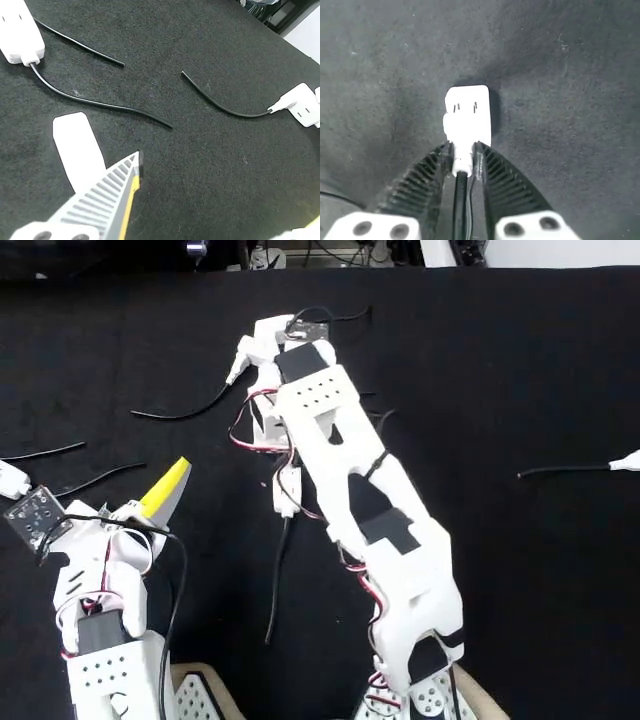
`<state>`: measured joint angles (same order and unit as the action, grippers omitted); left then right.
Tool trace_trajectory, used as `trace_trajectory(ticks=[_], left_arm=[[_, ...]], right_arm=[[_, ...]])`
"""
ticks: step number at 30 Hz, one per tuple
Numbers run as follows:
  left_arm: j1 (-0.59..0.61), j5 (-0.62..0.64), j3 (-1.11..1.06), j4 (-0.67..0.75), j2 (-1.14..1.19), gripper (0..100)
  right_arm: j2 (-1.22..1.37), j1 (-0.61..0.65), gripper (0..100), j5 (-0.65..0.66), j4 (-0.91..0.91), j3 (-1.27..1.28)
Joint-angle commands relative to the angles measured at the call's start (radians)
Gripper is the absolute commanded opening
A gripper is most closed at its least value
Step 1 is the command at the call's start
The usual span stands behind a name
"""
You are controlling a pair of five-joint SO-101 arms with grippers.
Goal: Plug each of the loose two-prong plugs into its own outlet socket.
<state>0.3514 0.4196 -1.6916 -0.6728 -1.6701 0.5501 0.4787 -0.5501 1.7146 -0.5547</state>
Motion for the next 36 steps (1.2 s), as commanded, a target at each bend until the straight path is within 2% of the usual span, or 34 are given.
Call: trace_trajectory(ticks=[1,14,27,36], left_arm=[[-0.013,0.005,-0.016,0.002,-0.011,54],[-0.012,0.005,-0.016,0.002,-0.011,54],[-0.012,0.005,-0.016,0.002,-0.011,54],[-0.012,0.005,-0.016,0.002,-0.011,54]], right_arm=[[-0.021,0.018,1.1,0.011,0.003,-0.021],[0.039,0.015,1.1,0.018,0.002,-0.019],[0.044,0.021,1.1,0.163,0.002,-0.018],[0.045,0.021,1.1,0.216,0.002,-0.018]])
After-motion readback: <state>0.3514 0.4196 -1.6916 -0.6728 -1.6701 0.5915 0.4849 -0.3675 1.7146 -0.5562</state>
